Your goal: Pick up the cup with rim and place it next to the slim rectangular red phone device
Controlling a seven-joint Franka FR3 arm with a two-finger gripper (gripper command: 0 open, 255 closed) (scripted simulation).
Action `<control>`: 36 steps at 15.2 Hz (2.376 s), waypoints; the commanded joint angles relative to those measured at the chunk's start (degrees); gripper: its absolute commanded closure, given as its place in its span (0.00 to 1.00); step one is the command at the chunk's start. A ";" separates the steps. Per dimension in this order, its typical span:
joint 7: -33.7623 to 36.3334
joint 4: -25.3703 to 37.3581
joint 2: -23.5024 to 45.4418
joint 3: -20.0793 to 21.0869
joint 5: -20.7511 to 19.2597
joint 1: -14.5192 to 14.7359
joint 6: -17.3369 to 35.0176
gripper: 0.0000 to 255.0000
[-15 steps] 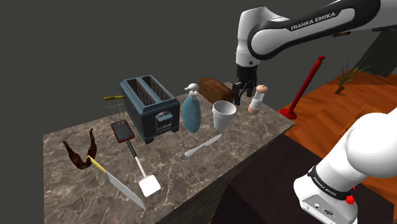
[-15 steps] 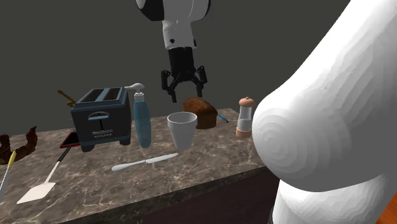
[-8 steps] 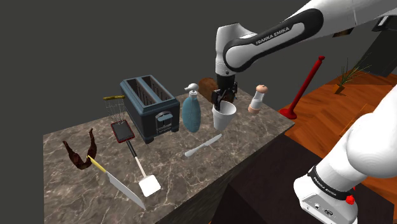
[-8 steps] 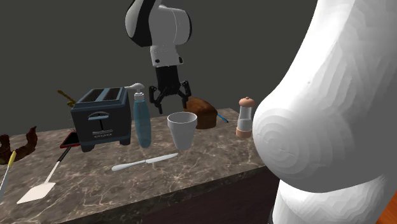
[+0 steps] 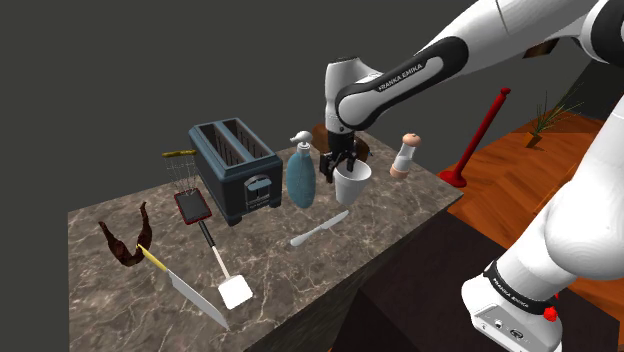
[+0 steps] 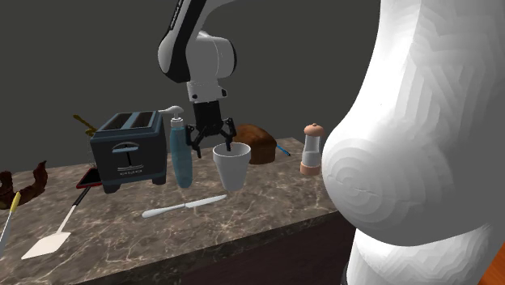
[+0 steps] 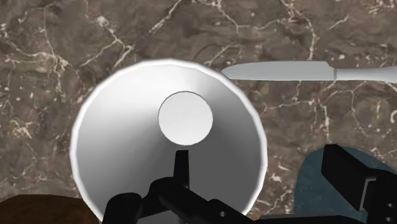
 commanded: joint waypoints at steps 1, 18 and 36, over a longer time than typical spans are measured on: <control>0.17 -0.47 0.98 -0.06 -0.23 0.02 1.46 0.00; 0.32 -1.03 1.59 -0.10 -0.39 0.04 2.62 1.00; -1.06 3.32 -5.61 0.16 1.19 -0.18 -8.82 1.00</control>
